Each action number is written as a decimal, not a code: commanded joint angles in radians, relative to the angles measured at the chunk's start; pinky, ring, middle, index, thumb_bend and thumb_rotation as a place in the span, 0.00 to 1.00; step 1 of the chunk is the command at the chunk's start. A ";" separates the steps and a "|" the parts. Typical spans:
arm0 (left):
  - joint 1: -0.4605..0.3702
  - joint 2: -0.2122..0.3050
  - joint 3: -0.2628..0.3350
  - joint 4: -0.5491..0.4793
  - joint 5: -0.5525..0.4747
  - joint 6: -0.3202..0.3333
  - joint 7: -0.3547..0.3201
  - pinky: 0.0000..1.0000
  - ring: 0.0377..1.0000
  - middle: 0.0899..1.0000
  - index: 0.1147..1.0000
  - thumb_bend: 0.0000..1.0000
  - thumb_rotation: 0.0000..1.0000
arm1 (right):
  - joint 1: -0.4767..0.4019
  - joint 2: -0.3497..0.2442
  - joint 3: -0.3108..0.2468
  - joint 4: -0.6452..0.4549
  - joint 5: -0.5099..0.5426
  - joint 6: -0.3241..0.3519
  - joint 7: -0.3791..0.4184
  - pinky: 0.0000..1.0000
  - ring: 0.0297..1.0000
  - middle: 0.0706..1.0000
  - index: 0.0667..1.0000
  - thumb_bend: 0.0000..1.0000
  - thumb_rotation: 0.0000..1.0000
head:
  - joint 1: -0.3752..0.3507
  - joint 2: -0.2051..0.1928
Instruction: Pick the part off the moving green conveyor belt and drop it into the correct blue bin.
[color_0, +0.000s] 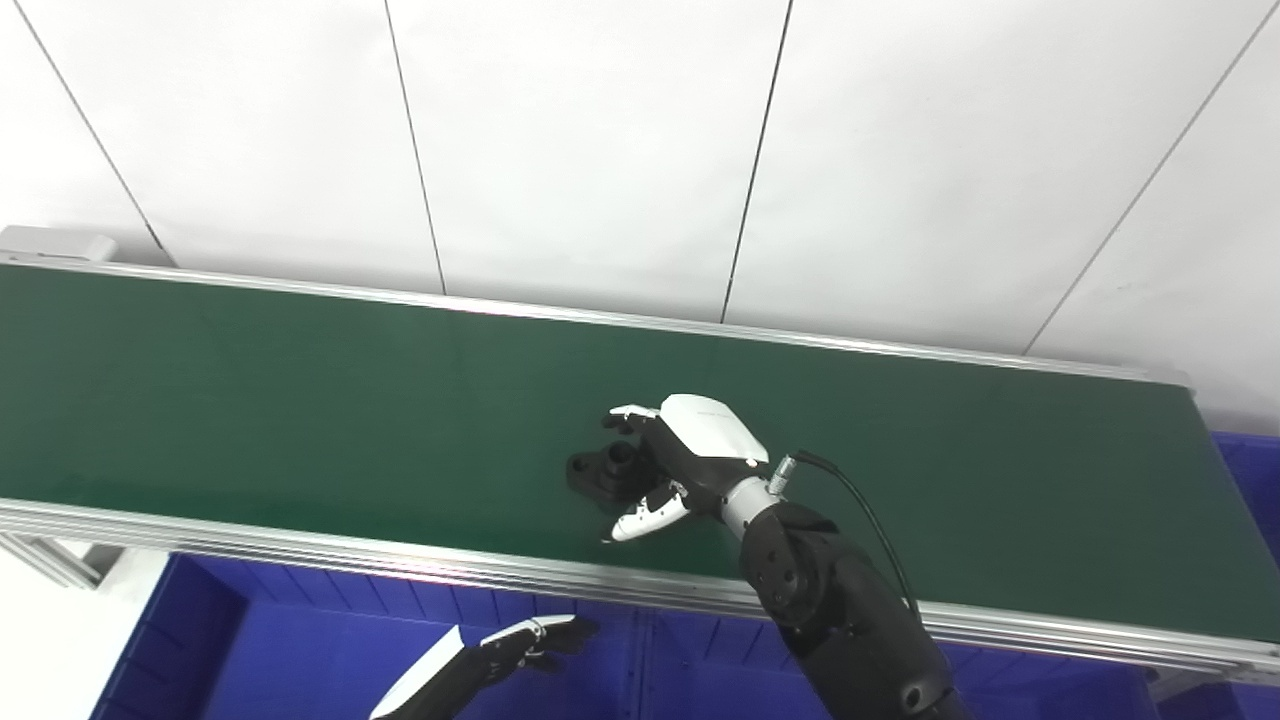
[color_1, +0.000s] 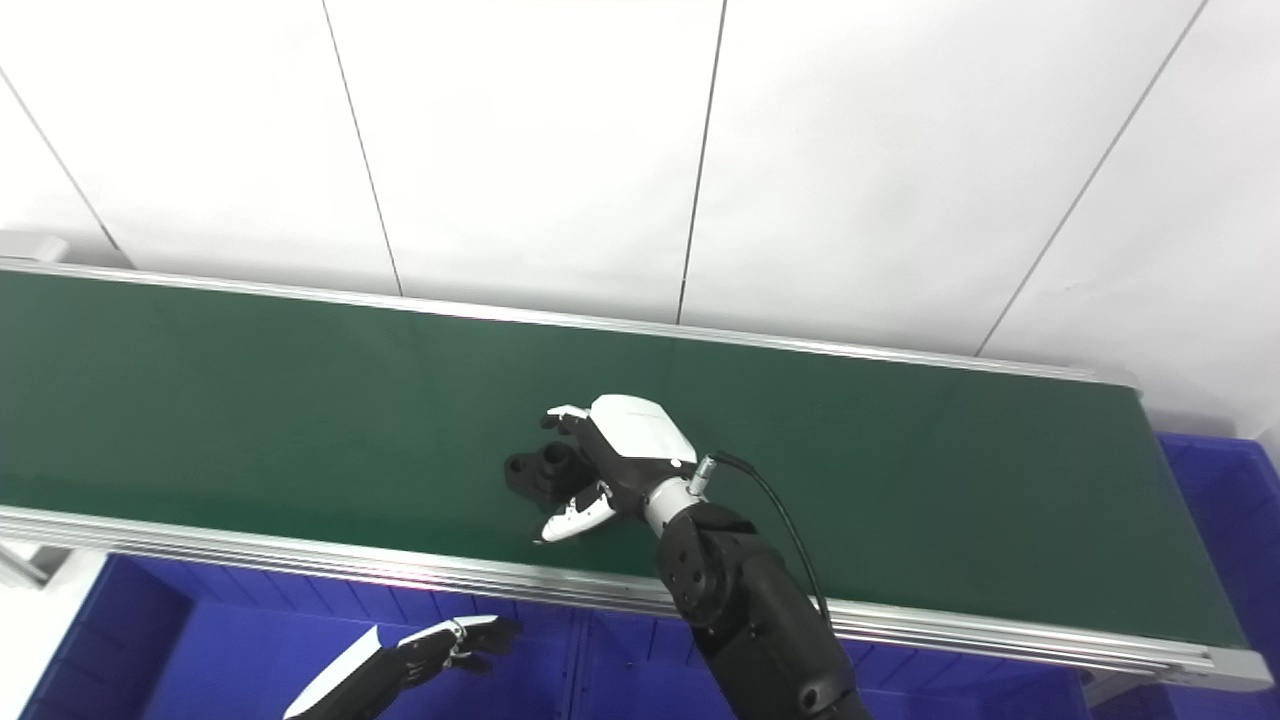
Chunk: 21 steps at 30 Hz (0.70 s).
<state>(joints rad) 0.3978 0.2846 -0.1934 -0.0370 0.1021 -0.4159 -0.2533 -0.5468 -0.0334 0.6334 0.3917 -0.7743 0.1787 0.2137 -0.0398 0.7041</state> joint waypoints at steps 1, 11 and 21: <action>0.008 0.008 -0.002 -0.043 -0.014 -0.007 -0.006 0.77 0.83 0.86 0.82 0.70 0.37 | -0.022 0.003 0.010 0.011 0.002 -0.039 0.008 0.53 0.60 0.66 0.76 0.70 0.02 | -0.003 0.003; 0.014 0.004 0.001 -0.088 -0.008 0.030 -0.003 0.77 0.84 0.86 0.81 0.70 0.37 | -0.022 -0.011 0.037 0.048 -0.009 -0.089 -0.061 0.38 0.38 0.45 0.51 0.51 0.00 | -0.023 0.035; 0.008 0.002 0.000 -0.120 -0.027 0.076 -0.010 0.77 0.84 0.86 0.81 0.69 0.35 | -0.012 -0.030 0.049 0.035 -0.021 -0.116 -0.109 0.32 0.36 0.43 0.51 0.51 0.00 | -0.040 0.053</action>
<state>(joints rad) 0.4058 0.2829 -0.1933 -0.1278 0.0892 -0.3347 -0.2583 -0.5558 -0.0658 0.6722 0.4441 -0.7772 0.1091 0.1172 -0.0783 0.7563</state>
